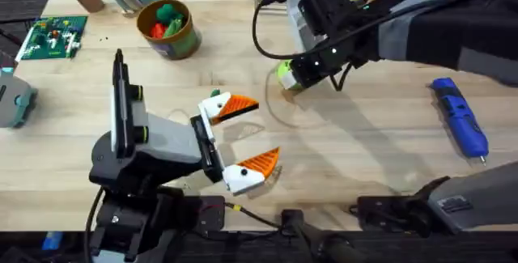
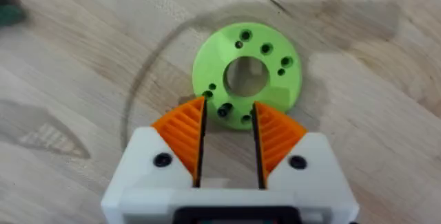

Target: Pick up the gripper from the table and insert it into the empty holder that is missing its gripper. Then pick up a screw, insert it into the mounting hole, and use the screwdriver to tighten it. Finally, clean up the table by picking up the vegetable and placing it into the bucket.

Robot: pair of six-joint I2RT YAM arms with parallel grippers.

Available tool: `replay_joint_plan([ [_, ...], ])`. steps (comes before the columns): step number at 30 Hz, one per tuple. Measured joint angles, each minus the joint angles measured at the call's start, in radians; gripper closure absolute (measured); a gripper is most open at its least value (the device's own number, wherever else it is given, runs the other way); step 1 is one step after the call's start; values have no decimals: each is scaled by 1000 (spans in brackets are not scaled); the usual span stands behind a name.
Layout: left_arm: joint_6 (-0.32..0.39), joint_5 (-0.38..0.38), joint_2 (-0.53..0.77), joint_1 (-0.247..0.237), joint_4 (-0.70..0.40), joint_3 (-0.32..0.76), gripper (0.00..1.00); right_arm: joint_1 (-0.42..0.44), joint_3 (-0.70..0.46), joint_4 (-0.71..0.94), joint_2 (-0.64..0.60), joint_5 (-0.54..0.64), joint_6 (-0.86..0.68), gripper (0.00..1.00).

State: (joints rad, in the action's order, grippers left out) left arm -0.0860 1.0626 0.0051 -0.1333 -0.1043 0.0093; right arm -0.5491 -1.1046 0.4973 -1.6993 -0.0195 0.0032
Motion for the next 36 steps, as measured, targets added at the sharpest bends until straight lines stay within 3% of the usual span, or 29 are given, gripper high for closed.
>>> replay_joint_plan([
  [31,0,0,0,0,0,0,8,-7,-7,-2,-18,4,0,751],
  [36,0,0,0,0,0,0,8,-7,-7,-3,-18,5,0,814],
])
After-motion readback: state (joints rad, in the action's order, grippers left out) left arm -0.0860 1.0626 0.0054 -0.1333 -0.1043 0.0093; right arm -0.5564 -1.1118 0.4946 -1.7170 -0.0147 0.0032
